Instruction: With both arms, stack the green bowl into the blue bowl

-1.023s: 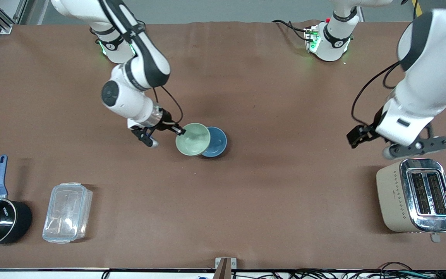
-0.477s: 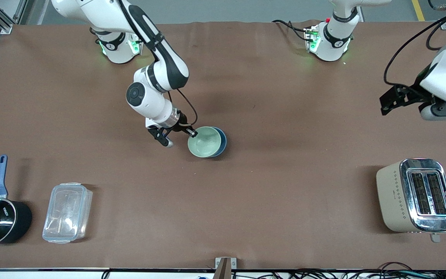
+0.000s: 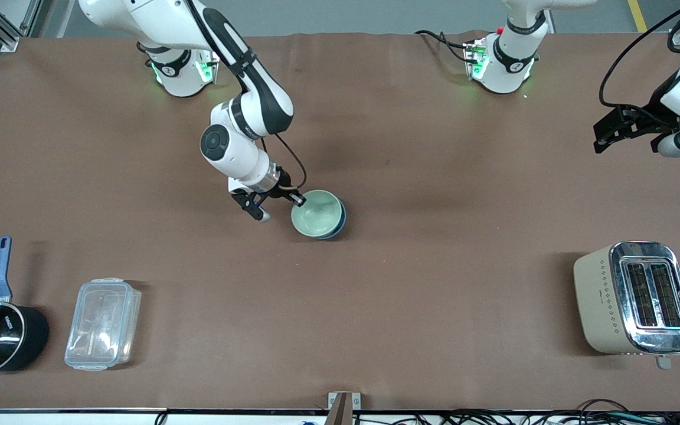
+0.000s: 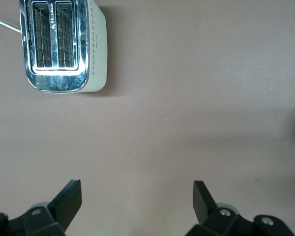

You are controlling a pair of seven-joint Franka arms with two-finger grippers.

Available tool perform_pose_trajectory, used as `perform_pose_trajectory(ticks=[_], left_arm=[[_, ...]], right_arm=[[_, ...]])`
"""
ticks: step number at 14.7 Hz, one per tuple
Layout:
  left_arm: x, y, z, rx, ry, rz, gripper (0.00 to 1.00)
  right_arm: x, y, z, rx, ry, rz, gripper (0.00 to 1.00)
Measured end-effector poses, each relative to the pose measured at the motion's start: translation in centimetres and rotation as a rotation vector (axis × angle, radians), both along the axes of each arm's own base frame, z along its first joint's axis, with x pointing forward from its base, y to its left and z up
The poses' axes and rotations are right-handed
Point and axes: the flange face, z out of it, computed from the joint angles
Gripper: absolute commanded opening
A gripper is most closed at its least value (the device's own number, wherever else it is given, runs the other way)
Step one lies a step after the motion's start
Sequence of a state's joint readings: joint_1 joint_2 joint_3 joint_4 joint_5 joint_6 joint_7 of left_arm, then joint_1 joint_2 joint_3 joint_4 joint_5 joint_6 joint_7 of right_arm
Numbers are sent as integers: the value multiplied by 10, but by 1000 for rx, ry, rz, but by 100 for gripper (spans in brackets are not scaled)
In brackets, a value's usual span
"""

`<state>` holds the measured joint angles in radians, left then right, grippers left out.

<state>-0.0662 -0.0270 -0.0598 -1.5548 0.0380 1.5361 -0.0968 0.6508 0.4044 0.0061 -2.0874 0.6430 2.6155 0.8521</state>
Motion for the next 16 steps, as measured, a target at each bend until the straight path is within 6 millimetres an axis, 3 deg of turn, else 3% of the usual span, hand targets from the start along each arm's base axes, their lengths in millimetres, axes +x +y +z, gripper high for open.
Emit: perform_pose_trajectory(ticks=[4, 5, 9, 12, 13, 14, 16], left_arm=[[0, 0, -3, 1, 6, 0, 100], [0, 0, -3, 1, 7, 1, 100], [3, 9, -5, 1, 10, 17, 100], [4, 11, -8, 1, 14, 21, 100], [5, 11, -8, 1, 16, 21, 100], [5, 11, -9, 1, 16, 21, 100], [5, 11, -10, 1, 18, 20, 100]], right_arm=[[-5, 7, -2, 0, 3, 11, 8], [-5, 8, -2, 1, 3, 12, 13], [1, 14, 8, 21, -8, -6, 50], [20, 17, 32, 52, 5, -46, 88], [30, 9, 45, 63, 16, -54, 100], [44, -7, 63, 75, 20, -62, 100], [74, -67, 113, 64, 4, -41, 100]])
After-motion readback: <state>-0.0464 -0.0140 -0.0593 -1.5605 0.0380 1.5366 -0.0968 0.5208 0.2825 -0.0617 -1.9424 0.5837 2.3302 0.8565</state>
